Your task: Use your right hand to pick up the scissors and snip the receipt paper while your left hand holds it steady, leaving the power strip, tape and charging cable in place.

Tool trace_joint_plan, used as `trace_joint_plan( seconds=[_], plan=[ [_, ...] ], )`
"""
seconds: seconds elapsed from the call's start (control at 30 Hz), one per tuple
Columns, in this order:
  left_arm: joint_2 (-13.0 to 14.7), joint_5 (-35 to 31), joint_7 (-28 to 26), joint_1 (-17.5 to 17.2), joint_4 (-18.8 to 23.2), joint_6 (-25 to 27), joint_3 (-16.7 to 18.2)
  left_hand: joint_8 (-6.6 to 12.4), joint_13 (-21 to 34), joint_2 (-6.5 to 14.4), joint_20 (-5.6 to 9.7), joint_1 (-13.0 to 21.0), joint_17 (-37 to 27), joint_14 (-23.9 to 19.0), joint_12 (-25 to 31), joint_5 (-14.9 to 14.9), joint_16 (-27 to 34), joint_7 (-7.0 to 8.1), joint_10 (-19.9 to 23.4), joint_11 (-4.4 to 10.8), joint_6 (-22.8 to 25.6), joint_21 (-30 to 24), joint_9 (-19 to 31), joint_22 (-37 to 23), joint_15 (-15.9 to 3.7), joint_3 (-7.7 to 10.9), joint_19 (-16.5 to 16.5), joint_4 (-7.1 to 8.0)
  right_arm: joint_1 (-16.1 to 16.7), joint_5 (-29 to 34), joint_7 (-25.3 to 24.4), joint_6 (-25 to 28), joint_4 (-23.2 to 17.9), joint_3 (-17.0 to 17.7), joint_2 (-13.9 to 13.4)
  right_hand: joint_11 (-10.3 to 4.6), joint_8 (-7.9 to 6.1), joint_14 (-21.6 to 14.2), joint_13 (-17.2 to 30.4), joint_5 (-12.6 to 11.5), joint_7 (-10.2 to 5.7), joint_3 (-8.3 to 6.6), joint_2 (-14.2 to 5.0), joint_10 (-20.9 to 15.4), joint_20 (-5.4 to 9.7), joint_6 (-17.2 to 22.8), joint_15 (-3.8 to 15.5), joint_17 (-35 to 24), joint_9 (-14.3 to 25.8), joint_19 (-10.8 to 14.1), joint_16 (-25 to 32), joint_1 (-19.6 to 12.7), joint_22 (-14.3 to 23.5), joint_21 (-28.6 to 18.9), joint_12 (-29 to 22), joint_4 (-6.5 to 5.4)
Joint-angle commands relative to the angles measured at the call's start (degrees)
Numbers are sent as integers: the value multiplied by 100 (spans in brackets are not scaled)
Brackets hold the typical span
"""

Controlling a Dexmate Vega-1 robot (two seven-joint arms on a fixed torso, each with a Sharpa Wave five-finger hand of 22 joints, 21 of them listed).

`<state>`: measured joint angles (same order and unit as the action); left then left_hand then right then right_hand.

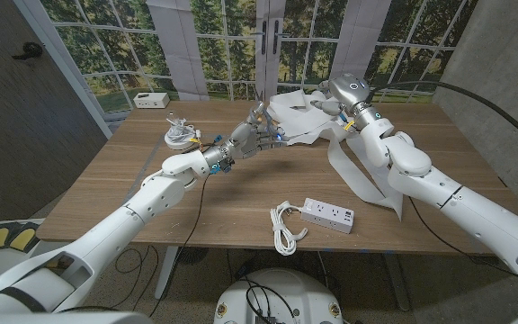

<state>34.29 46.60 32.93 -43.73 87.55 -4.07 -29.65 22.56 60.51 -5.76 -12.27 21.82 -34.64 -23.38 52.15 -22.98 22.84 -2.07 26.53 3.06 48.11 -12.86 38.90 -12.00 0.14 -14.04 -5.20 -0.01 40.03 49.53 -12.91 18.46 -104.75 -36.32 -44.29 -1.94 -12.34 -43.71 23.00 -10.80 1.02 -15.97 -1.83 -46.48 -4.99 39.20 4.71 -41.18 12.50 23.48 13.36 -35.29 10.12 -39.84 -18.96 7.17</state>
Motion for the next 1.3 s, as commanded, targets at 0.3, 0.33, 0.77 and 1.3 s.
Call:
trace_joint_plan(
  seconds=[0.3, 0.33, 0.77, 1.3],
  plan=[
    [92, -4, -106, -26, 117, 101, 11, -50, 8, 19, -9, 96, -38, -61, 57, -65, -39, -155, -27, 28, 162, -7, 12, -8, 8, -110, 49, 18, 7, -150, 615, 1031, -206, -146, 339, 102, 86, -143, -146, 48, 306, 88, 58, -91, 53, -298, 359, 173, -69, 184, 30, 150, 15, 43, 180, -7],
    [88, 3, -106, -28, 115, 105, 10, -52, 4, 20, -9, 98, -38, -61, 57, -66, -41, -161, -26, 26, 166, -7, 9, -8, 8, -114, 49, 19, -15, -132, 684, 1103, -209, -177, 344, 104, 89, -144, -151, 51, 317, 95, 68, -93, 55, -306, 348, 182, -71, 191, 26, 163, 15, 44, 185, -11],
    [64, 62, -160, -132, 148, 47, 46, -85, 1, 40, -9, 112, -45, -68, 82, -79, -58, -152, -41, 20, 145, -8, 21, -8, 7, -177, 50, 39, -188, -79, 1118, 1598, -112, -477, 380, 195, 136, 193, -281, 82, 389, 198, 166, 109, 26, -538, 181, 414, -107, 215, -172, 431, 17, 117, 424, -97],
    [86, 112, -184, -181, 184, 61, 66, -136, -10, 56, -9, 135, -53, -95, 112, -96, -78, -143, -75, 23, 97, -10, 45, -9, 6, -268, 50, 65, -305, -117, 1449, 2014, -54, -727, 376, 410, 146, 2226, -512, 67, 315, 322, 243, 1226, -175, -1206, -354, 845, -117, -309, -333, 556, 35, 552, 882, -40]
  ],
)
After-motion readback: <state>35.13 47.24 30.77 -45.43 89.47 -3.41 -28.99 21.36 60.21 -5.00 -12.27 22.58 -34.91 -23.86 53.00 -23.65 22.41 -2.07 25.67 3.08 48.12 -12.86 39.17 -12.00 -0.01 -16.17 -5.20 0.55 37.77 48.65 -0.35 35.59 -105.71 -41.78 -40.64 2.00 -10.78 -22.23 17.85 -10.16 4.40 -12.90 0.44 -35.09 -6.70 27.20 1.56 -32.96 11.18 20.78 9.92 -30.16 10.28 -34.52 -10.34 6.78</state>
